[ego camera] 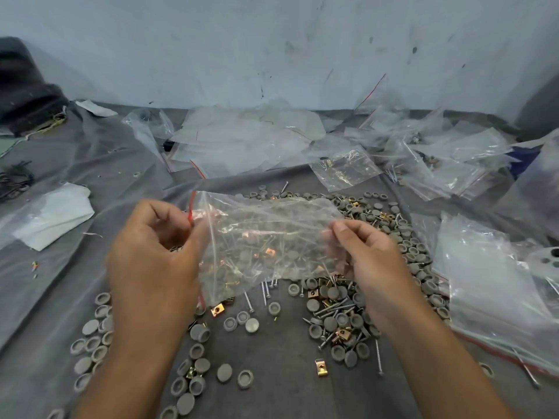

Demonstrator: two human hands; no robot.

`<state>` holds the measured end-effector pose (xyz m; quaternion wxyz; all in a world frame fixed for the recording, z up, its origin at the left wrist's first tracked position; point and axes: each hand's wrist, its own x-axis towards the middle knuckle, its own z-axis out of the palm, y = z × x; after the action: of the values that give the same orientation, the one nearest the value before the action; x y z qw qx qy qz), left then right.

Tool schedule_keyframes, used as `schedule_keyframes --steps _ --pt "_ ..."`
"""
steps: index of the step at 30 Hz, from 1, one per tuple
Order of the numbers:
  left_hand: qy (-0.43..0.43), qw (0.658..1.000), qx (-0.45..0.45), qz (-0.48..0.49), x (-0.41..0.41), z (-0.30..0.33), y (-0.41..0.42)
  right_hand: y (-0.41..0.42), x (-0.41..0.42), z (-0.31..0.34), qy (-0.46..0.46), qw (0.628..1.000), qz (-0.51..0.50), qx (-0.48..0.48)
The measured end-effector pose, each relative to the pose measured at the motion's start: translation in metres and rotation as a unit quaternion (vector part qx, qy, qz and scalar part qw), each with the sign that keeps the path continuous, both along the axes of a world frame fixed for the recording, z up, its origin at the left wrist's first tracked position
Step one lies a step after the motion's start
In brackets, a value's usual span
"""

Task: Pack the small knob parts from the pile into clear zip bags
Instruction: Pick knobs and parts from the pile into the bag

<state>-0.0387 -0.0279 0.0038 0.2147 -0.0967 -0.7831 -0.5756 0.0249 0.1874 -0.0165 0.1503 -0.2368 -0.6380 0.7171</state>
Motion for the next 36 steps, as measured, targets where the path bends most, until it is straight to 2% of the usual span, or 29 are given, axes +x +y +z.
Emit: schedule_keyframes --steps 2,5,8,11,14,16,23,28,32,34,36 --pt "0.045 0.999 -0.011 0.015 0.0 -0.004 0.0 0.0 -0.001 -0.003 -0.005 0.999 -0.031 0.032" --pt "0.075 0.996 -0.015 0.041 -0.002 -0.005 -0.003 0.012 0.005 -0.002 0.005 0.978 -0.066 0.199" --pt "0.119 0.988 -0.082 0.046 -0.004 -0.005 -0.005 0.028 0.018 -0.001 -0.051 0.921 0.035 0.384" --pt "0.163 0.976 -0.145 0.029 -0.003 -0.002 0.001 0.029 0.03 -0.004 -0.146 0.858 0.176 0.459" --pt "0.198 0.959 -0.203 0.003 0.001 -0.003 0.011 0.023 0.031 -0.009 -0.185 0.799 0.197 0.537" --pt "0.196 0.954 -0.226 -0.032 0.006 -0.004 0.017 0.019 0.028 -0.009 -0.181 0.774 0.189 0.576" --pt "0.118 0.956 -0.243 -0.112 0.018 -0.003 0.028 0.016 0.027 -0.012 -0.165 0.789 0.182 0.563" --pt "0.113 0.979 -0.165 -0.043 0.018 0.002 0.022 0.008 0.024 -0.016 -0.145 0.759 0.177 0.61" --pt "0.14 0.981 -0.137 0.01 0.018 0.005 0.019 0.005 0.022 -0.021 -0.146 0.748 0.175 0.624" --pt "0.145 0.98 -0.136 0.013 0.019 0.006 0.019 0.006 0.021 -0.023 -0.137 0.754 0.166 0.62" --pt "0.138 0.98 -0.145 0.01 0.019 0.006 0.02 0.009 0.02 -0.022 -0.127 0.785 0.147 0.588"
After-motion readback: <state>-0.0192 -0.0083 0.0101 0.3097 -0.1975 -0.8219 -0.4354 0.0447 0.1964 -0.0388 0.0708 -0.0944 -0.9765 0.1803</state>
